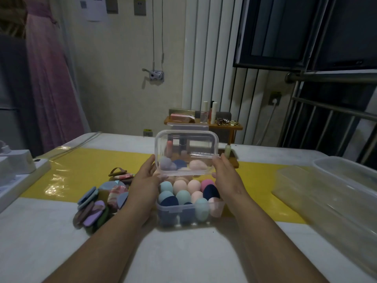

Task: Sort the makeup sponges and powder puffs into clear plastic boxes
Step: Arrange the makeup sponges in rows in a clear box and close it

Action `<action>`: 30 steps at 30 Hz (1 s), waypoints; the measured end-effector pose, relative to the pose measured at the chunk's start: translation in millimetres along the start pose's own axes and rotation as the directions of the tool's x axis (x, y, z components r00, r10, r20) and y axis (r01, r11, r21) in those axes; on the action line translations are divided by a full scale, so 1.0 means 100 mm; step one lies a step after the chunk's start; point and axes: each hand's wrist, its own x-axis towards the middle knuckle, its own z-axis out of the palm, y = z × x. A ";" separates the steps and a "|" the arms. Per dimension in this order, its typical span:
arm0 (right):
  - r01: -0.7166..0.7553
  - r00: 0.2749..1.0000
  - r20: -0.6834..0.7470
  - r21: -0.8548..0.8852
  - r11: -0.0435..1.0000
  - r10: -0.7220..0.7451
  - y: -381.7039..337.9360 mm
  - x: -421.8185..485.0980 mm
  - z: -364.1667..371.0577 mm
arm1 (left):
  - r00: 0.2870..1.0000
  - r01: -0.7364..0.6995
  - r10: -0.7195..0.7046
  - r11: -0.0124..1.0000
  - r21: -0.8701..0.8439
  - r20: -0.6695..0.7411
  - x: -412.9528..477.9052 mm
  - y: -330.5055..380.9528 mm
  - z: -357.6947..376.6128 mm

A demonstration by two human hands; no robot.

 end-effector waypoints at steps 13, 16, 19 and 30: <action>-0.232 0.960 -0.035 0.448 0.863 0.276 -0.12 -0.06 -0.20 | 0.994 0.105 -0.106 0.991 -0.087 -0.005 -0.07 0.03 0.06; -0.286 0.948 -0.006 0.418 0.862 0.318 -0.06 -0.09 -0.27 | 0.994 0.104 -0.104 0.995 -0.007 -0.036 -0.10 0.06 0.05; -0.269 0.959 0.021 0.373 0.888 0.282 0.05 -0.08 -0.31 | 0.992 0.122 -0.122 0.993 -0.005 -0.030 -0.21 0.09 0.09; -0.155 0.988 0.017 0.101 0.983 0.154 0.06 -0.14 -0.30 | 0.999 0.021 -0.013 0.988 0.154 -0.052 -0.07 -0.01 0.00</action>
